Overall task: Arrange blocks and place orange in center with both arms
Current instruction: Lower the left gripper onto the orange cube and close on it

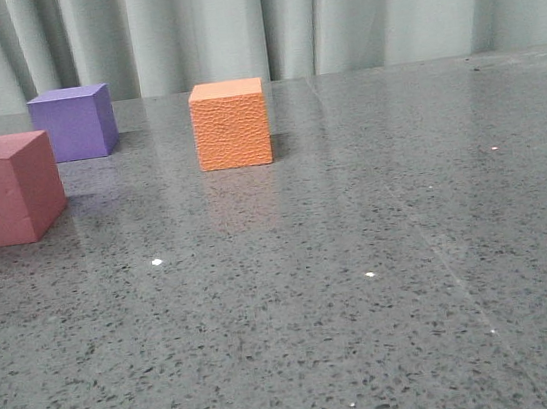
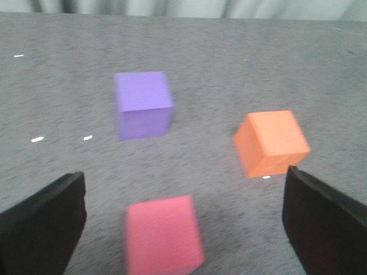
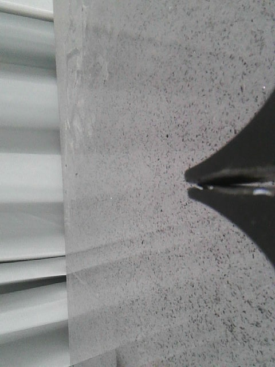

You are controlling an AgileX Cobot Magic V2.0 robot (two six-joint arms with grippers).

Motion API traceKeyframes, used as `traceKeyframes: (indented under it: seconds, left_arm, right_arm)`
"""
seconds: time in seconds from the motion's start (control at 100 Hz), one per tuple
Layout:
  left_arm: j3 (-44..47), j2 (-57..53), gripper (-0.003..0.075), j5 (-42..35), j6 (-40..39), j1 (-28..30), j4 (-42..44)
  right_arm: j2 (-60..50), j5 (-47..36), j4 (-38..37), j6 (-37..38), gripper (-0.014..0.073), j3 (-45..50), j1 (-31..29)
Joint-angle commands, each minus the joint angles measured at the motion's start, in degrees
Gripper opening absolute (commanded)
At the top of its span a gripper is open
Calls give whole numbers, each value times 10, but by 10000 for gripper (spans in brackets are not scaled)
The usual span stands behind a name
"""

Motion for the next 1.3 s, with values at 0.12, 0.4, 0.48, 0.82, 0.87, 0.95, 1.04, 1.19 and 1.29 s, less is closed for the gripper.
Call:
traceKeyframes:
  seconds: [0.12,0.4,0.48,0.82,0.87,0.95,1.04,1.19,1.29]
  left_arm:
    - [-89,117,651,-73,-92,-91,53]
    - [-236,289,651,-35,-241,-190,203]
    - [-281,326,651,-24,-280,-204,232]
    - [-370,412,651,51,-343,-222,300]
    - [-370,412,651,43,-343,-222,299]
    - [-370,416,651,32,-343,-222,298]
    - [-370,419,651,31,-343,-222,296]
    - [-370,435,651,39,-343,-222,284]
    - [-370,450,651,44,-343,-222,280]
  right_arm:
    - [-15,-49,-1,-4,-67,-8,-2]
    - [-15,-49,-1,-4,-67,-8,-2]
    - [-15,-49,-1,-4,-67,-8,-2]
    - [-15,-49,-1,-4,-67,-8,-2]
    - [-15,-49,-1,-4,-67,-8,-2]
    - [-15,-49,-1,-4,-67,-8,-2]
    - [-15,-49,-1,-4,-67,-8,-2]
    - [-15,-49,-1,-4,-67,-8,-2]
    - [-15,-49,-1,-4,-67,-8,-2]
